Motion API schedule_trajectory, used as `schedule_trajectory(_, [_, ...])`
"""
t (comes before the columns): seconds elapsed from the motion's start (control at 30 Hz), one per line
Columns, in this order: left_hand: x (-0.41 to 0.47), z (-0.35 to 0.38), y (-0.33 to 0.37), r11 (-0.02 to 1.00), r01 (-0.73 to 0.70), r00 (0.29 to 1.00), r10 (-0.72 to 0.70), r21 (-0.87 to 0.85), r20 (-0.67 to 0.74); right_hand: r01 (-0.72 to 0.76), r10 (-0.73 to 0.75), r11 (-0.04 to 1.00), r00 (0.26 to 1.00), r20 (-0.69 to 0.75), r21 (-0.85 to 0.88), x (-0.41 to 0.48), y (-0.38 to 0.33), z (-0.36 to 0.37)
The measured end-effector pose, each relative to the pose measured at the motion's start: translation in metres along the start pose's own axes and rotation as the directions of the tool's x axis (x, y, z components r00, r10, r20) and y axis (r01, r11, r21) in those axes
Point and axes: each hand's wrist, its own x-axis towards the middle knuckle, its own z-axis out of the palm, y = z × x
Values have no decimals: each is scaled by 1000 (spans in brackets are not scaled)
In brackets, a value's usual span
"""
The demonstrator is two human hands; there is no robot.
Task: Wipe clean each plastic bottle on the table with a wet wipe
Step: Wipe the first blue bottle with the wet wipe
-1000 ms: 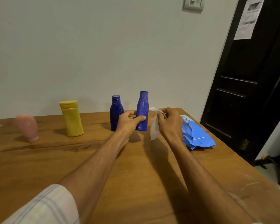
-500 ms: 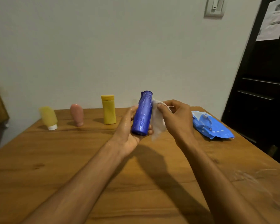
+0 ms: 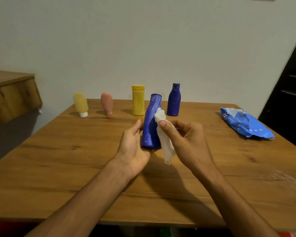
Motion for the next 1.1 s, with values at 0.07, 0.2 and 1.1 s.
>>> schedule_trajectory(0.07, [-3,-1,4,1000,-18,1000,18,-3,-16,-1,1,1000,999,34,-13,-4,-1,4])
schedule_trajectory(0.2, [-4,0,12,997,-73,997,73,-7,-19,17,-16,999,999,38,-36,-10,-1,9])
schedule_trajectory(1.1, [-19,11,1,995,-101,992,99,25,73,231,-202,951,967,153,-205,-10,-14,-9])
